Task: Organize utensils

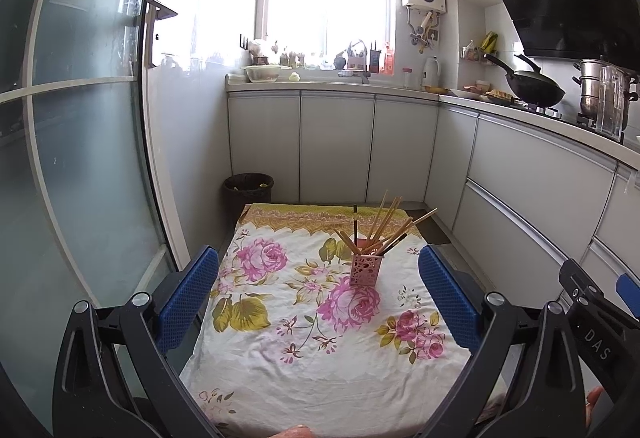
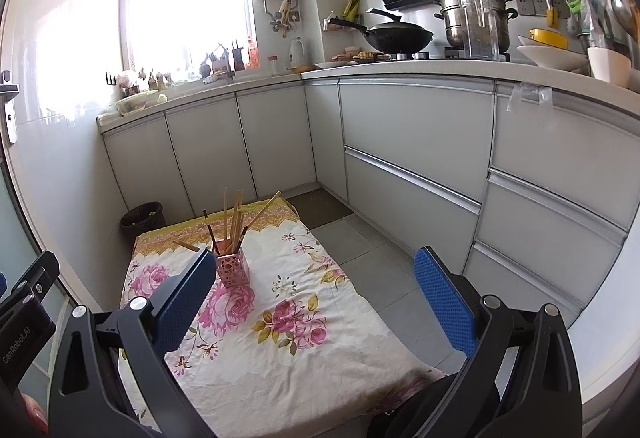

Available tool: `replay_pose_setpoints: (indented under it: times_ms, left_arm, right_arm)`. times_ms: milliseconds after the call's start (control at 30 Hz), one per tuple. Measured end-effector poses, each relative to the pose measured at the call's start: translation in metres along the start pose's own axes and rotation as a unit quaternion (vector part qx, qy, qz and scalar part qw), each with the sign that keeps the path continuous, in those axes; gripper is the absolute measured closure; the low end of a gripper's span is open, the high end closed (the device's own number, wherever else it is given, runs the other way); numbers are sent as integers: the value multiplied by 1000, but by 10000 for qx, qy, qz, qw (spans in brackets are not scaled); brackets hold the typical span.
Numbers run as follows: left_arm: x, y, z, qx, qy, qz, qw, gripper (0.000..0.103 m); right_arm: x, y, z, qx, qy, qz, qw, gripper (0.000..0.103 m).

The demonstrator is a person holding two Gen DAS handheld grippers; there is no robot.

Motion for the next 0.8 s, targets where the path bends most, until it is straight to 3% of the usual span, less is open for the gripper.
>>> replay_pose_setpoints:
  times_ms: [800]
  left_arm:
    - [1, -2, 2, -199, -71, 284, 9994, 7]
  right_arm:
    - [1, -2, 1, -86, 81, 50, 9999, 7]
Point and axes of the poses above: each gripper's, at about its wrist camera, not at the fingertips, and z roughly the way its jaws point, y to its left, x to its underside, the point moved 3 cm from there along z, roughly the way its jaws point, and after that the axes turned 4 degrees about x, right-handed, at the moved point
